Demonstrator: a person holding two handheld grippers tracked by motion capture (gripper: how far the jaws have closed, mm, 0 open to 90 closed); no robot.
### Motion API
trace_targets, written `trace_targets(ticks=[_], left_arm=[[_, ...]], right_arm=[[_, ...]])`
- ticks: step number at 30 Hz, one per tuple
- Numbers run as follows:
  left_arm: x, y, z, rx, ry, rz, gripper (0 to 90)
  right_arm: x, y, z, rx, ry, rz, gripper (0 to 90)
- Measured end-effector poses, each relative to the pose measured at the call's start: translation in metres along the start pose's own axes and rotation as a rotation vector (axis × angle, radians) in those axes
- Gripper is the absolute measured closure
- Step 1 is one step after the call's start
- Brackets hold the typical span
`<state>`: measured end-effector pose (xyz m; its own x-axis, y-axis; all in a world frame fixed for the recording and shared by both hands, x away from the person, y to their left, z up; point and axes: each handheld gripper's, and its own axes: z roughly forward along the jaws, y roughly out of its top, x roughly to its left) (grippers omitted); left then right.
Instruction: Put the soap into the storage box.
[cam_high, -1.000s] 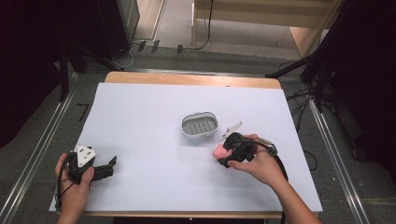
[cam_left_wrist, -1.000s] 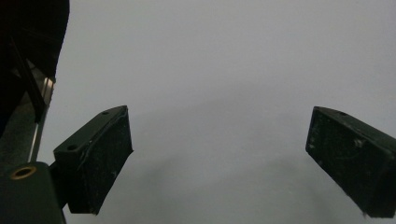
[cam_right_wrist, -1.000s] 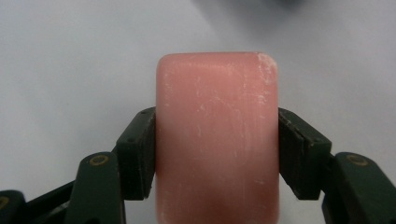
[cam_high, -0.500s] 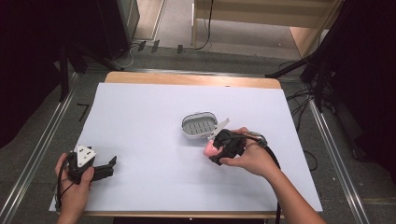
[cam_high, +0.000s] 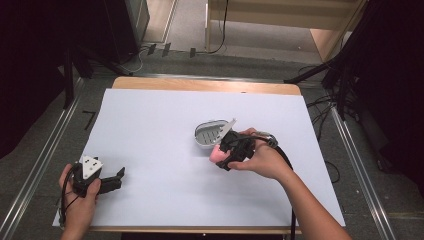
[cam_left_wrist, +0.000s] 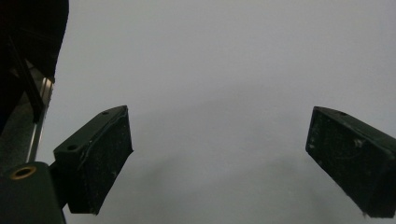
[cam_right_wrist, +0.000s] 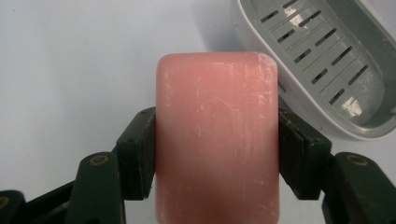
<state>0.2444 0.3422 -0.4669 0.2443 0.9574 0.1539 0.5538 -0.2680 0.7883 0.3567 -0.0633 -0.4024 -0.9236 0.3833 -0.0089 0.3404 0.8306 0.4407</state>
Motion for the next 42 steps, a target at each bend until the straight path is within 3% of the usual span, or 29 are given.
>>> trace_targets(ticks=[11, 25, 31, 42], left_arm=[[0.0, 0.0, 0.0, 0.002, 0.002, 0.0, 7.7], [0.0, 0.0, 0.0, 0.002, -0.001, 0.001, 7.7], [0.0, 0.0, 0.0, 0.0, -0.002, 0.0, 7.7], [0.0, 0.0, 0.0, 0.002, -0.002, 0.001, 7.6]], right_arm=[[-0.007, 0.017, -0.001, -0.015, 0.029, -0.025, 38.6], [-0.021, 0.033, -0.002, -0.008, 0.023, -0.021, 38.6], [-0.029, 0.039, -0.002, -0.007, 0.011, -0.057, 38.6], [-0.041, 0.047, 0.0, 0.001, 0.018, -0.187, 38.6]])
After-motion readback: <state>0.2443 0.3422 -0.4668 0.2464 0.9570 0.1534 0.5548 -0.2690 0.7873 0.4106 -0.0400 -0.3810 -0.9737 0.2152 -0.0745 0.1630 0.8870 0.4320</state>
